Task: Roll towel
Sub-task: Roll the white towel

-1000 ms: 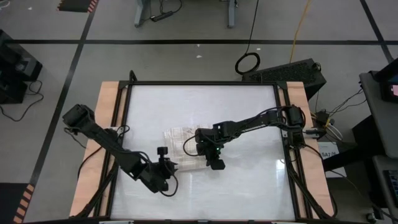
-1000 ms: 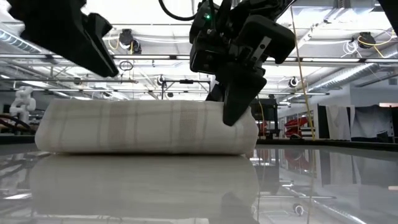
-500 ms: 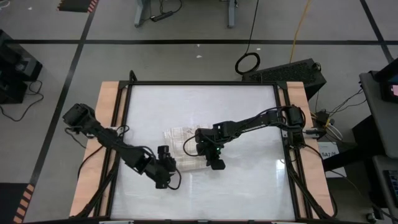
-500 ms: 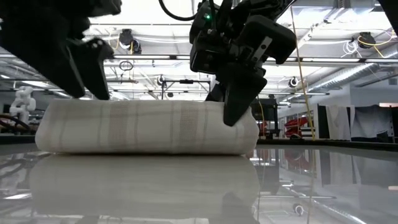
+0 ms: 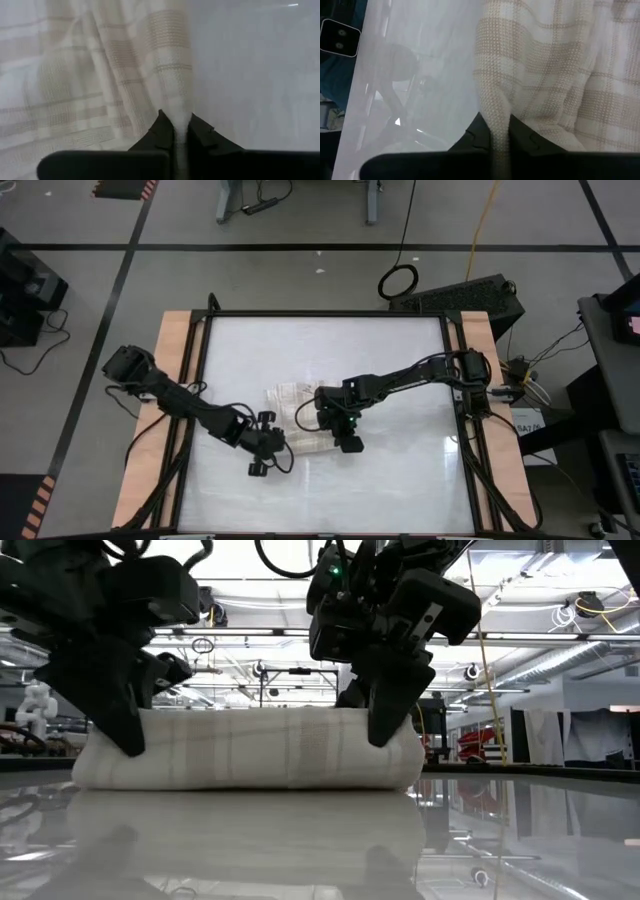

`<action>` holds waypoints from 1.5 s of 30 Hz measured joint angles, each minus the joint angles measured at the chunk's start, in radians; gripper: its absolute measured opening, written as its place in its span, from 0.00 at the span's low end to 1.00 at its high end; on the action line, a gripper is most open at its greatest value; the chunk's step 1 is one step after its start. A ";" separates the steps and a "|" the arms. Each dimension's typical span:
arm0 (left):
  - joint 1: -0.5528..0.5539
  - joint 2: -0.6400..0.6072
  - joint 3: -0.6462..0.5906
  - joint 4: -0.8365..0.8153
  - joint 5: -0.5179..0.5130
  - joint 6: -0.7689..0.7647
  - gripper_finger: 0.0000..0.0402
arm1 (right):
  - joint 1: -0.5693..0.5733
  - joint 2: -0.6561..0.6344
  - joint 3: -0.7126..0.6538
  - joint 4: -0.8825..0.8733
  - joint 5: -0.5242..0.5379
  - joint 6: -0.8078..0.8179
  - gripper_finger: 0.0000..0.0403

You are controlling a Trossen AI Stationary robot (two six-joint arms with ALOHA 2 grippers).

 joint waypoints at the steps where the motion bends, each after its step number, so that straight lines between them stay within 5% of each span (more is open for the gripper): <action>1: 0.005 0.000 -0.001 0.001 0.005 -0.002 0.05 | 0.000 0.000 0.000 -0.001 0.000 -0.001 0.06; 17: 0.149 0.000 -0.001 0.039 0.255 0.093 0.04 | 0.062 -0.213 0.000 -0.101 0.440 -0.068 0.55; 24: 0.190 0.000 -0.001 0.064 0.254 0.075 0.04 | 0.221 -0.228 -0.011 -0.069 0.611 0.020 0.57; 33: 0.188 0.000 -0.001 0.064 0.248 0.067 0.03 | 0.316 -0.205 -0.247 0.158 0.880 0.040 0.57; 39: 0.188 0.000 -0.001 0.064 0.243 0.067 0.03 | 0.278 -0.205 -0.317 0.233 0.897 -0.005 0.57; 45: 0.187 0.000 -0.001 0.072 0.239 0.067 0.03 | 0.225 -0.205 -0.361 0.252 0.806 -0.032 0.50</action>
